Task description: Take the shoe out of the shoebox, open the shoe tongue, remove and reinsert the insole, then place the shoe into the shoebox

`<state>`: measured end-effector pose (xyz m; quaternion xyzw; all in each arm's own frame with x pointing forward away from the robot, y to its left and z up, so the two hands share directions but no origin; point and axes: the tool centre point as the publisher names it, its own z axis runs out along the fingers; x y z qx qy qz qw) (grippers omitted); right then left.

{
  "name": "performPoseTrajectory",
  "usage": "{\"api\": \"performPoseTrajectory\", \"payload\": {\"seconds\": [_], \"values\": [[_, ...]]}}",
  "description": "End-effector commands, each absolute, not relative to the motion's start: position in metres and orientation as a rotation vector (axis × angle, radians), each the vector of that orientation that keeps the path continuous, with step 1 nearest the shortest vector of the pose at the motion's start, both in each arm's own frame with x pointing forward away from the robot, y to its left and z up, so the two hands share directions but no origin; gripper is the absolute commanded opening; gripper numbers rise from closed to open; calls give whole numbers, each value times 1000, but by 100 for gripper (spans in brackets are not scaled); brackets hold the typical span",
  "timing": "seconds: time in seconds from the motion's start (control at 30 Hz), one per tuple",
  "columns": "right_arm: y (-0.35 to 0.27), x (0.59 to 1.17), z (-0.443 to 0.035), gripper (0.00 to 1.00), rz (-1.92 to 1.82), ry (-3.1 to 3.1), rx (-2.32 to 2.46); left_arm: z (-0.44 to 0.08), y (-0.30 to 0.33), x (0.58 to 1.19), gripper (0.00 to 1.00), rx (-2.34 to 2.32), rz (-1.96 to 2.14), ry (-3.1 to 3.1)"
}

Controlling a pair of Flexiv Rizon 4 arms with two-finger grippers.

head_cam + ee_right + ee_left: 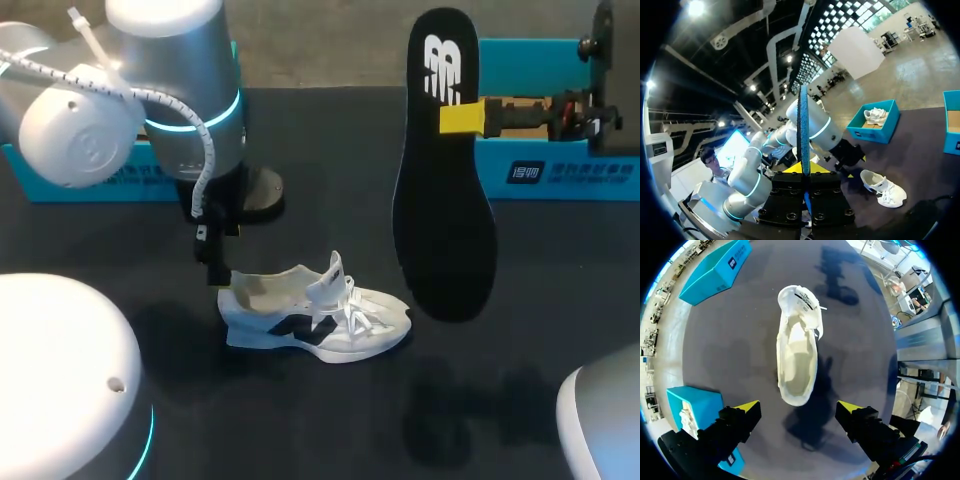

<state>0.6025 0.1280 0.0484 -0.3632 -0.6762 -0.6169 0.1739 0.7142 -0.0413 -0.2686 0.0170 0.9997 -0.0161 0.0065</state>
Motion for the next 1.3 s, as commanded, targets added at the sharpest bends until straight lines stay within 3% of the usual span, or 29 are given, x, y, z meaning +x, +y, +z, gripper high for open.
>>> {"api": "performPoseTrajectory", "payload": {"seconds": [0.03,1.3], "values": [[134,601,50,0,-1751,-1917,-1038,-275,-48,721,100,67,-77,3110],[134,601,50,0,-1751,-1917,-1038,-368,-132,757,100,134,-228,3154]]}}
